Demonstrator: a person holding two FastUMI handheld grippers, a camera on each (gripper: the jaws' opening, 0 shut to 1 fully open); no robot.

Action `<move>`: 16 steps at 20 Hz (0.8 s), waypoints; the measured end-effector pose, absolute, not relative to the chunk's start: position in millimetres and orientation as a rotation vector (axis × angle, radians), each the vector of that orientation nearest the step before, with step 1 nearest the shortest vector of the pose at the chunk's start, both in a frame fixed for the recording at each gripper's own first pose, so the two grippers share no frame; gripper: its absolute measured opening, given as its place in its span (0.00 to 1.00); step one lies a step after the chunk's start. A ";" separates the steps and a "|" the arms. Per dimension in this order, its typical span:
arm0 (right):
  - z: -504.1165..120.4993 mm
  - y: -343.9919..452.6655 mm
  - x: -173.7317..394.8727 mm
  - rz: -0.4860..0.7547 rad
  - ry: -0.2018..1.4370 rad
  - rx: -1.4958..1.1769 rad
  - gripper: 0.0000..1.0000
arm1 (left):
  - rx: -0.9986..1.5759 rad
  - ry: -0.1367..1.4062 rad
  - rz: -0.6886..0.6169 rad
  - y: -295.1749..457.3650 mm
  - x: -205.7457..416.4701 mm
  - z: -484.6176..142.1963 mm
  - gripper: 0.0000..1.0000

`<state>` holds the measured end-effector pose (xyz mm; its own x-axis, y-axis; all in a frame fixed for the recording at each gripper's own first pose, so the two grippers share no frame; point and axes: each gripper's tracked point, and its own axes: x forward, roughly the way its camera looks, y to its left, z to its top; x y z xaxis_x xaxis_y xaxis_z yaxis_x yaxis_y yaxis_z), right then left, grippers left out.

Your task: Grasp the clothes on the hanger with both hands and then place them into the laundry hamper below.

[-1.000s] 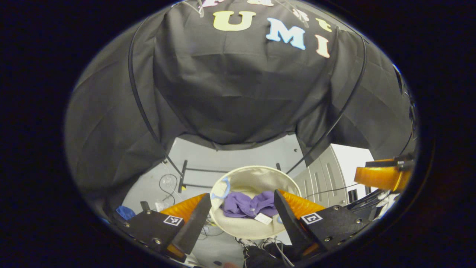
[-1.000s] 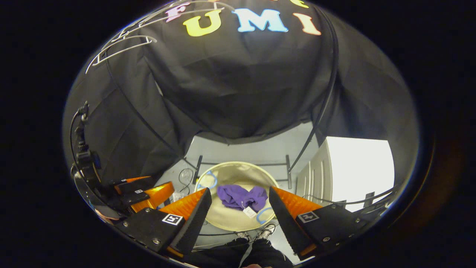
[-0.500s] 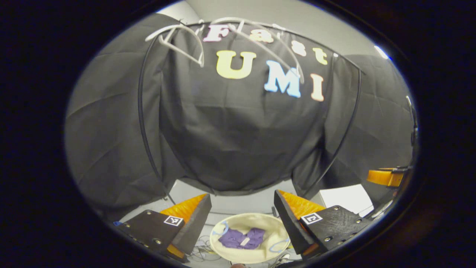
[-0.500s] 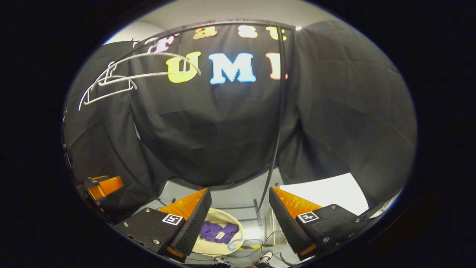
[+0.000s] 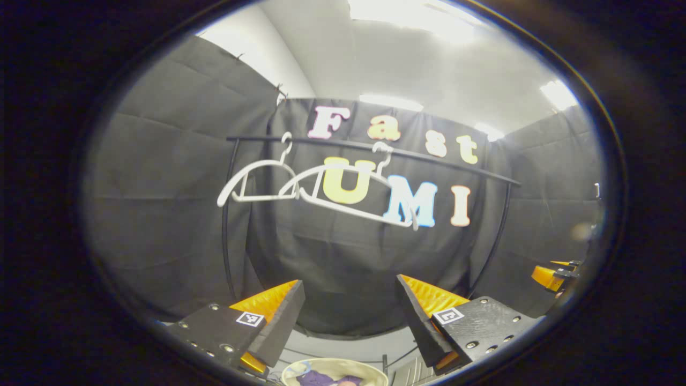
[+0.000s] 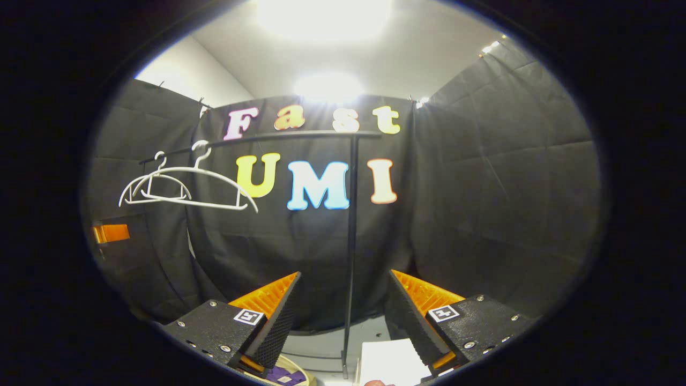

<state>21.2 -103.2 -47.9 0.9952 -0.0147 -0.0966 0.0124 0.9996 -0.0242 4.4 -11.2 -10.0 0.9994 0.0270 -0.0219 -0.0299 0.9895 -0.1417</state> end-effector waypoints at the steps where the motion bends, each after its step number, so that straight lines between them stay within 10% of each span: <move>1: -43.2 -123.5 18.6 -0.024 0.092 -0.026 0.96 | -0.120 -0.020 0.034 -20.5 -4.1 4.7 1.00; 16: -7.5 -151.0 -38.6 0.064 0.000 -0.042 0.96 | -0.139 -0.130 0.140 -30.2 -99.4 60.1 1.00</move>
<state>-38.6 -151.0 -7.5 0.9979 0.0643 -0.0016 -0.0643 0.9971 -0.0417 -99.4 -30.2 60.1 0.9819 0.1473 0.1189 -0.1294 0.9807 -0.1463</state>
